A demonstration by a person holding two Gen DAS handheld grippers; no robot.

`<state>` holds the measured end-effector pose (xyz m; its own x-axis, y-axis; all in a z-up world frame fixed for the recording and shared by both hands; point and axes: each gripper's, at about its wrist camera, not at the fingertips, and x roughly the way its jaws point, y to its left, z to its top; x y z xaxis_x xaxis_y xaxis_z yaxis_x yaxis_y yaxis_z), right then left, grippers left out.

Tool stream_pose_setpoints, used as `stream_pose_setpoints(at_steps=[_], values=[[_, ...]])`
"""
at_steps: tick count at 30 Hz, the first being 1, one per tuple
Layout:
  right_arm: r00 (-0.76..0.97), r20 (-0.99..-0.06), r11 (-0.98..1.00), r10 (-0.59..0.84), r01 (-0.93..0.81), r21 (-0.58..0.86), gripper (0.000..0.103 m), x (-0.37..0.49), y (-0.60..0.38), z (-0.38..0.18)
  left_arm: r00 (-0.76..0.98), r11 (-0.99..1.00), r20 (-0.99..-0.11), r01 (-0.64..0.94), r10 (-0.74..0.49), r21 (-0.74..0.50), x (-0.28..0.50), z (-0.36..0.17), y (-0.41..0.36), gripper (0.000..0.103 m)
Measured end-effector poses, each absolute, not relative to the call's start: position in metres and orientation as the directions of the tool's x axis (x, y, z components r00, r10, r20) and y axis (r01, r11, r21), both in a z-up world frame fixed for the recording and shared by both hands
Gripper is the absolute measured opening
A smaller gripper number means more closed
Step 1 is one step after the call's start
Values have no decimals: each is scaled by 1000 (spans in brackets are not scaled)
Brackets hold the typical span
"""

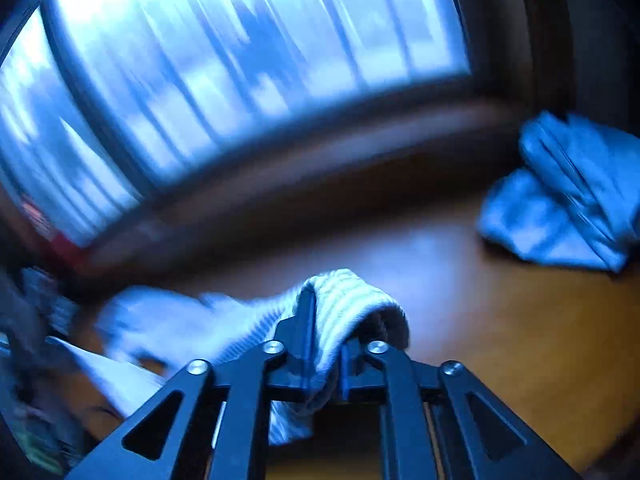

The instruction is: Fold clothes

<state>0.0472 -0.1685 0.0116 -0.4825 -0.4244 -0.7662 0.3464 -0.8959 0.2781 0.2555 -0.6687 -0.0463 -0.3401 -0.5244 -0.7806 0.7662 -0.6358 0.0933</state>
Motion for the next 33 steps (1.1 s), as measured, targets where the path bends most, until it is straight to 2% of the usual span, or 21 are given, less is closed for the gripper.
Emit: stream_pose_setpoints(at_steps=[2, 4, 6, 10, 12, 15, 18, 22, 28, 33], values=[[-440, -841, -935, -315, 296, 195, 23, 46, -177, -20, -325, -633, -811, 771, -486, 70, 260, -62, -671, 10], [-419, -861, -947, -289, 254, 195, 28, 54, -176, -38, -348, -646, -826, 763, -444, 26, 268, -68, -668, 19], [-418, -855, -947, -308, 224, 231, 41, 61, -170, -38, -371, -656, -834, 755, -408, -15, 274, -72, -665, 34], [-433, -836, -941, -338, 177, 289, 44, 79, -158, -19, -396, -675, -839, 736, -373, -47, 285, -73, -657, 51], [-505, -802, -948, -318, 196, 253, 44, 83, -164, 4, -391, -681, -839, 731, -377, -35, 287, -72, -653, 76], [-533, -761, -906, -370, 388, 169, 44, 113, -201, 28, -390, -697, -831, 717, -397, -4, 288, -69, -648, 78], [-429, -783, -787, -451, 604, 123, 44, 139, -252, 19, -400, -720, -837, 694, -374, -10, 286, -72, -650, 78], [-298, -855, -629, -425, 776, 42, 44, 172, -320, -22, -404, -746, -866, 664, -295, -56, 282, -90, -651, 78], [-286, -891, -528, -353, 847, -63, 44, 200, -365, -60, -404, -754, -883, 650, -241, -91, 277, -113, -653, 78], [-273, -904, -503, -328, 861, -77, 44, 204, -380, -70, -405, -717, -893, 680, -197, -151, 276, -118, -666, 78]])
